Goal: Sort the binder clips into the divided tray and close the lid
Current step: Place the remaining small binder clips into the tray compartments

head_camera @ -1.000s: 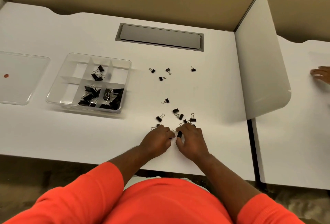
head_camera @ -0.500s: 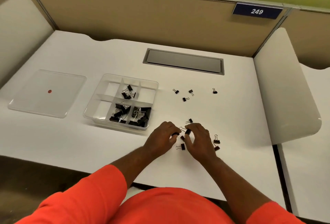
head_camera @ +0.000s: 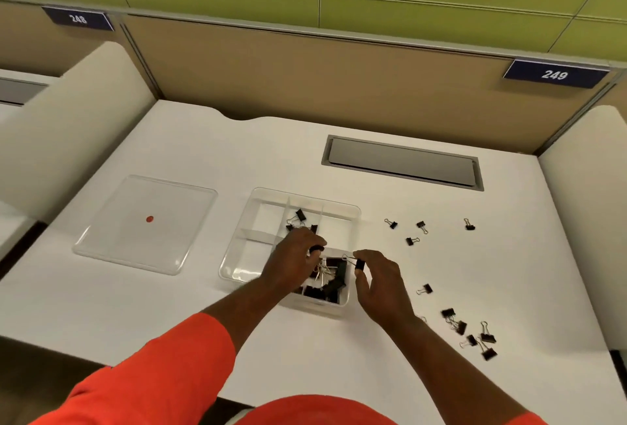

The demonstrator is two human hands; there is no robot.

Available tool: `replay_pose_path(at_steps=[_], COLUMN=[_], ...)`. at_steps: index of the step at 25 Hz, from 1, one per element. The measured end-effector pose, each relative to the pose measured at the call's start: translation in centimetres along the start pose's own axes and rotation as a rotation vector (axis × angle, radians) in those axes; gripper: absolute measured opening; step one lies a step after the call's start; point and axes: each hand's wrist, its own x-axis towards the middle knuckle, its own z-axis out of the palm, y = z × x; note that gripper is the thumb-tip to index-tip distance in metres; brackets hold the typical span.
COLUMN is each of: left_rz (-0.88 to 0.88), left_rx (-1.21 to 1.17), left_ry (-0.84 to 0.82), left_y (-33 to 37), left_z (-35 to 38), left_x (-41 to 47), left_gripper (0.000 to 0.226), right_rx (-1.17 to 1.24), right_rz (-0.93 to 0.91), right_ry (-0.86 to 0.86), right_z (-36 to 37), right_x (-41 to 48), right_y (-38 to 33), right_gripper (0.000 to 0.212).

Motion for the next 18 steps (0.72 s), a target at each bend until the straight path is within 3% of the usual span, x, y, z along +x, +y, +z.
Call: replay_pose_path(at_steps=[8, 13, 18], left_rz=[-0.022, 0.007, -0.023], left_rx=[-0.02, 0.098, 0.127], left_ry=[-0.023, 0.018, -0.049], left_y=[-6.7, -9.8, -11.9], left_z=[-1.9, -2.3, -2.6], left_x=[4.7, 5.1, 4.7], left_gripper=[0.026, 0.051, 0.067], right_rx=[-0.022, -0.066, -0.072], right_rz=[0.152, 0.147, 0.12], right_ry=[-0.042, -0.035, -0.04], right_z=[5.7, 7.9, 9.8], right_x=[4.2, 6.7, 8.9], right_y=[-2.5, -3.9, -4.9], right_gripper=[0.037, 0.032, 0.032])
